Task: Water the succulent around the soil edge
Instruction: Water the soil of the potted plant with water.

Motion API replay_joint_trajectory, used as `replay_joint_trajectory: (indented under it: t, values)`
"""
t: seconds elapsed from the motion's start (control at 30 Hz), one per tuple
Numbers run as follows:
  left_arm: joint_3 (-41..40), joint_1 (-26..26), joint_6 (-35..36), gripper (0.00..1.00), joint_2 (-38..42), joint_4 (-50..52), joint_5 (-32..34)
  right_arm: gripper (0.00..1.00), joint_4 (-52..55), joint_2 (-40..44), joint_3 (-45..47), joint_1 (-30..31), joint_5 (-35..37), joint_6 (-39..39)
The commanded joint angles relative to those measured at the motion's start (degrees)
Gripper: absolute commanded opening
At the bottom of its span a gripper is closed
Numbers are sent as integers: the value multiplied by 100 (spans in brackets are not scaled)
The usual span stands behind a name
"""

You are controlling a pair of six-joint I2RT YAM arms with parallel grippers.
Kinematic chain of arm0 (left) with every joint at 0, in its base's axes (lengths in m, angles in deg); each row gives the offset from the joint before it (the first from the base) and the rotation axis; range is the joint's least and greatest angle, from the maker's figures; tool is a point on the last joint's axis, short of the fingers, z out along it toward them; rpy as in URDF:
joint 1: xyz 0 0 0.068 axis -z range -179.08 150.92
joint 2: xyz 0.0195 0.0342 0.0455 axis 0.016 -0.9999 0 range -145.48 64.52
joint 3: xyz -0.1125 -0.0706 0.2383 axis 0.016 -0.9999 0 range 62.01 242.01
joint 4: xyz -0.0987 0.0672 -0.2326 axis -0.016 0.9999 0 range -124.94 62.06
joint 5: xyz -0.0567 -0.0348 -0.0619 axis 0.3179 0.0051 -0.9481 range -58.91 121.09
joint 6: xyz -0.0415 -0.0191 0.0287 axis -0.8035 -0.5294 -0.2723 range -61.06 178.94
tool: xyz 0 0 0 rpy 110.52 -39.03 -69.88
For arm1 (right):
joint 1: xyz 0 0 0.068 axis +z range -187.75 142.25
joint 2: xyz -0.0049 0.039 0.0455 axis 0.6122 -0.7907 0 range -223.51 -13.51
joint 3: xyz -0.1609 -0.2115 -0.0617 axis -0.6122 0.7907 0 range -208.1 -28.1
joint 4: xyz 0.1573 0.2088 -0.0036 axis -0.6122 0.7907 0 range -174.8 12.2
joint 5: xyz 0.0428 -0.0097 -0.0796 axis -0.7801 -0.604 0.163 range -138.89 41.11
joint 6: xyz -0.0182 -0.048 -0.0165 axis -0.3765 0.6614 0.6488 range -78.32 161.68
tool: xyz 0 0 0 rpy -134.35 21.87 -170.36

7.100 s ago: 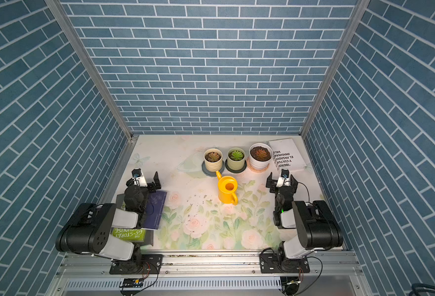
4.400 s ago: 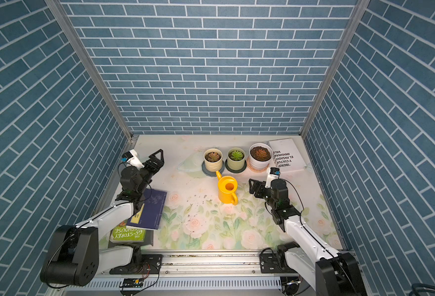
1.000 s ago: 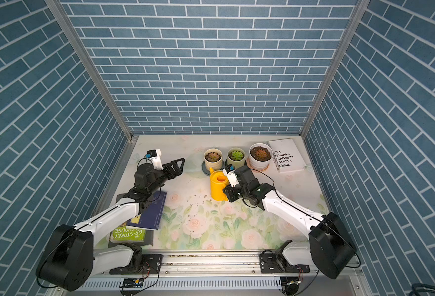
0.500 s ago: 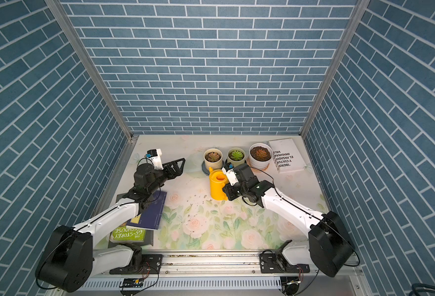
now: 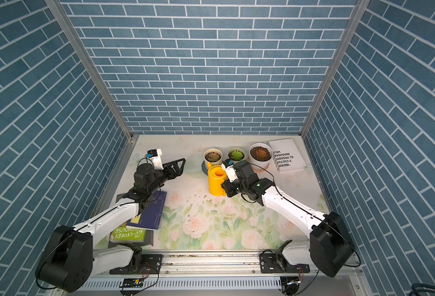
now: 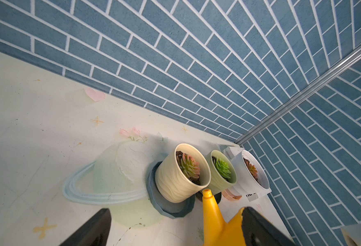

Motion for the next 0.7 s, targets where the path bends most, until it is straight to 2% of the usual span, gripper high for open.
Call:
replay_joint_trajectory:
  t: [0.0,0.67]
  values:
    - [-68,26,110,100,-50,-100,-55,0,55,134,-211,3,153,169]
    - [-70,26,111,100,-60,-121,-83,0,737,385,-333,-453,487,395]
